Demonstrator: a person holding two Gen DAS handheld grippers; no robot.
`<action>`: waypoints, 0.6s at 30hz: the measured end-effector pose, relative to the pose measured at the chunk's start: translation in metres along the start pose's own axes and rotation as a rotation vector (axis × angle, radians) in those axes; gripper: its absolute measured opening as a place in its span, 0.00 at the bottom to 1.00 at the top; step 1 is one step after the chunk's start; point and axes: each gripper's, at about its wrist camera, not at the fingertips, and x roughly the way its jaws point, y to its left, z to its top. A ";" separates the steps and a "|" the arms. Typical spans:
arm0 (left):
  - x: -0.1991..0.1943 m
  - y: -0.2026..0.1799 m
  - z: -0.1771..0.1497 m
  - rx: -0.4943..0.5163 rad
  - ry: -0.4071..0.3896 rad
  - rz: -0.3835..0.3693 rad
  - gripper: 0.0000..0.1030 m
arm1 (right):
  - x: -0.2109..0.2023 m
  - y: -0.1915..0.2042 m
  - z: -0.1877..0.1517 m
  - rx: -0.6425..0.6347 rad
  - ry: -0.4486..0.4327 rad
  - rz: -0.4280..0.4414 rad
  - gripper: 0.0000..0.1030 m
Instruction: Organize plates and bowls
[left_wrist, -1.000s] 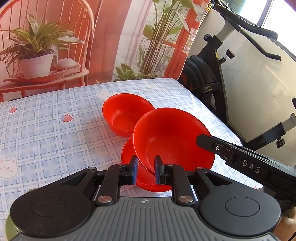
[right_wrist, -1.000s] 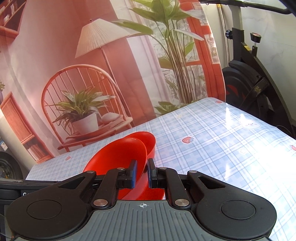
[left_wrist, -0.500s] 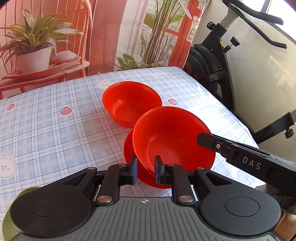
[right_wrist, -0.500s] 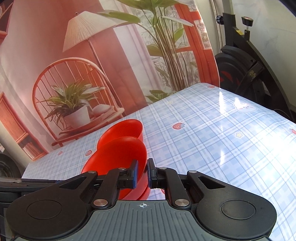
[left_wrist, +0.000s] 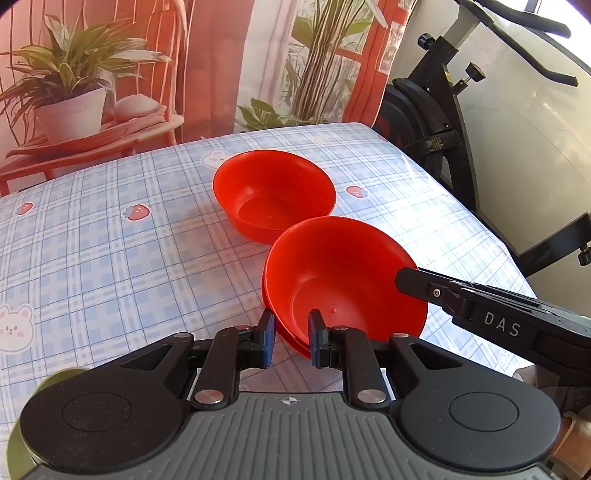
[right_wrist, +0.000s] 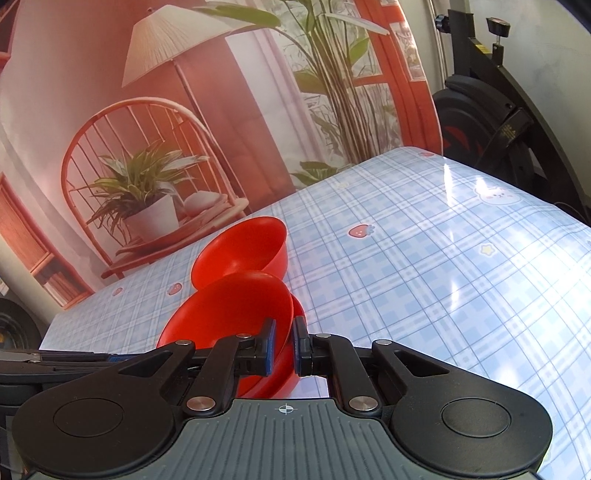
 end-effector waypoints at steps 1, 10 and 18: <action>0.001 0.001 0.000 0.000 0.001 0.001 0.19 | 0.000 0.000 0.000 -0.002 0.001 -0.002 0.09; -0.004 0.005 0.000 -0.021 -0.015 0.028 0.40 | -0.004 -0.002 0.003 -0.009 -0.008 -0.043 0.11; -0.027 0.013 0.017 -0.061 -0.100 0.028 0.40 | -0.015 0.001 0.017 -0.040 -0.054 -0.039 0.11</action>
